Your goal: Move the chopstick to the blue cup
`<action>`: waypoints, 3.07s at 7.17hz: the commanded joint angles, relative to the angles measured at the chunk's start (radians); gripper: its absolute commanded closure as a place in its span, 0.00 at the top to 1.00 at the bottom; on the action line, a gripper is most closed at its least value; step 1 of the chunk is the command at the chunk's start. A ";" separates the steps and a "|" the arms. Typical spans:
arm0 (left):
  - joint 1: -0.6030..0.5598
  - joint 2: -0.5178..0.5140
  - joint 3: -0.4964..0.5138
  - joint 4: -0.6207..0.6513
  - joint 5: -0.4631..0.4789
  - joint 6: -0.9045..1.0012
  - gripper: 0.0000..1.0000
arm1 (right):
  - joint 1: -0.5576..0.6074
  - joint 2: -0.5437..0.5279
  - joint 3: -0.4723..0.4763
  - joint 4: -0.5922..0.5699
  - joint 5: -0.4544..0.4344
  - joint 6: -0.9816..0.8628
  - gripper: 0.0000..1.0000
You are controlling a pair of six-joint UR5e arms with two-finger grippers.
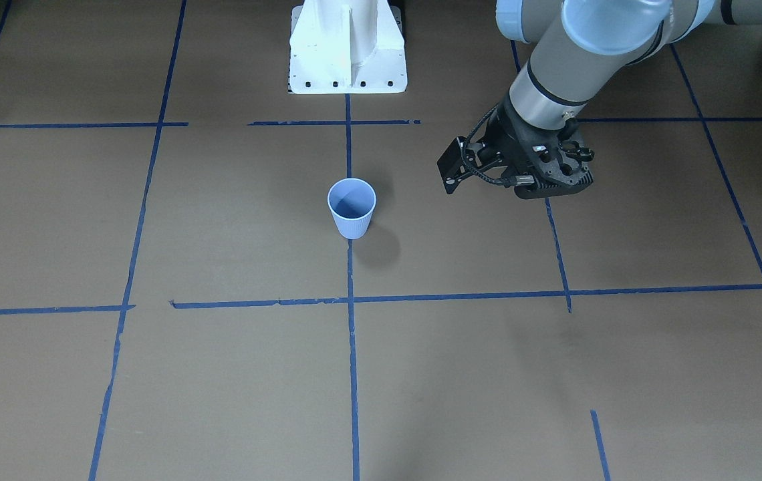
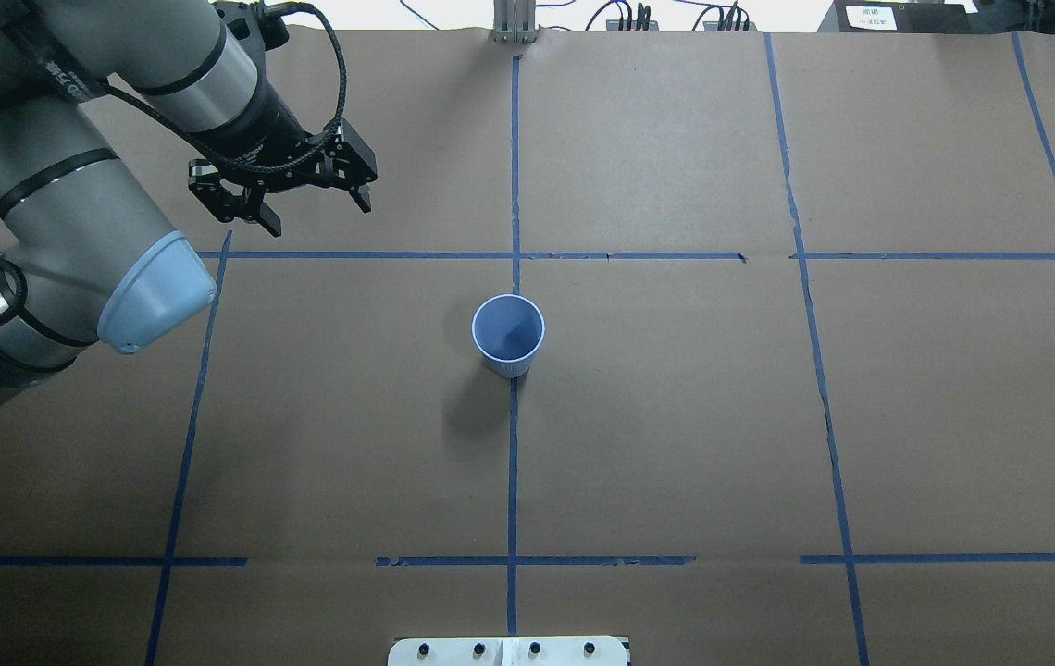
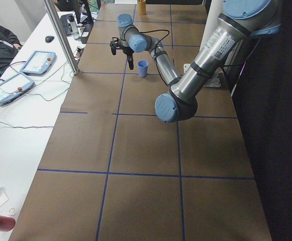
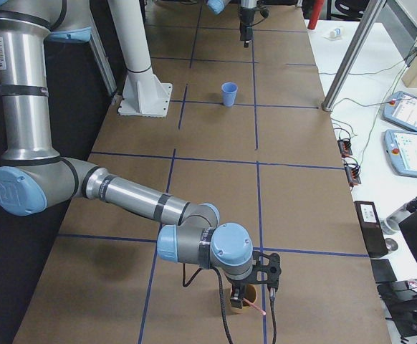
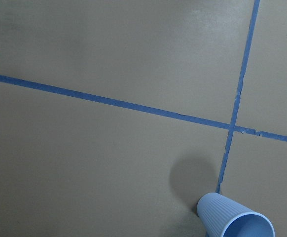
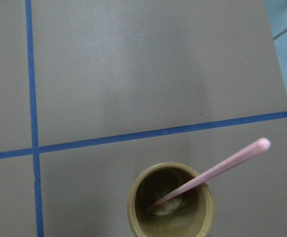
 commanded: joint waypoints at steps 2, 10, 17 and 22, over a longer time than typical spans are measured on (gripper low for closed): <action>-0.003 0.004 -0.002 0.000 -0.009 0.005 1.00 | 0.010 0.033 -0.163 0.229 -0.021 0.127 1.00; -0.067 0.142 -0.100 0.002 -0.012 0.128 1.00 | -0.015 0.111 -0.302 0.272 -0.069 0.173 0.58; -0.064 0.144 -0.098 0.003 -0.012 0.125 1.00 | 0.029 0.139 -0.129 0.260 -0.064 0.177 0.00; -0.064 0.161 -0.100 0.002 -0.012 0.126 1.00 | 0.082 0.247 0.218 -0.535 -0.064 -0.122 0.00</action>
